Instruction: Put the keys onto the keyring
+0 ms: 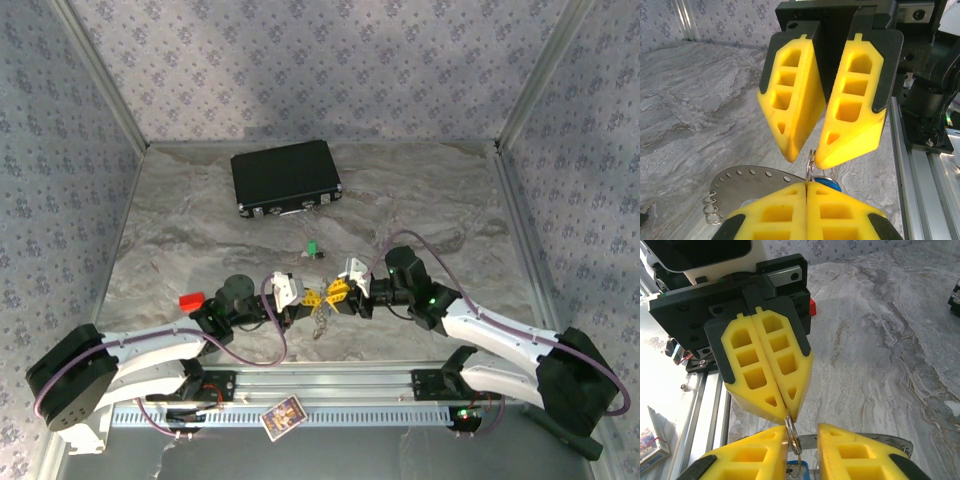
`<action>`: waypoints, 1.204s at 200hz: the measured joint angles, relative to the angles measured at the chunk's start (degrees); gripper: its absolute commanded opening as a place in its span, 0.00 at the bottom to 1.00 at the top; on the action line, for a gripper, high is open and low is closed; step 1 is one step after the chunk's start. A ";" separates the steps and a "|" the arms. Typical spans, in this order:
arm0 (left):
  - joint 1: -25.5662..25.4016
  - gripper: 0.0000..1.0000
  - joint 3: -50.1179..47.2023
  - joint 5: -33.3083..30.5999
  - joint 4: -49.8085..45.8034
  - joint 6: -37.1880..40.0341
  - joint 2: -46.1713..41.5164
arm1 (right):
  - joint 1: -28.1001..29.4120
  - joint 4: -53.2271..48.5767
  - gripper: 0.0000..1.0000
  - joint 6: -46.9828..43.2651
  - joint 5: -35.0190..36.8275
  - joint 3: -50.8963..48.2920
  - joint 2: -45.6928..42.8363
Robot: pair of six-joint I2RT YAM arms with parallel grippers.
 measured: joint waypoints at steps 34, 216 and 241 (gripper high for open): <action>0.00 0.00 -0.04 -0.09 0.09 -0.02 0.00 | 0.46 -0.09 0.05 -0.37 -0.02 0.02 0.85; -0.11 0.23 8.20 0.24 -22.86 11.32 -4.87 | 5.33 -37.97 0.00 -21.62 6.16 22.80 6.73; -0.11 0.18 8.61 0.94 -22.86 11.74 -4.13 | 5.75 -38.73 0.00 -22.58 6.56 23.56 7.58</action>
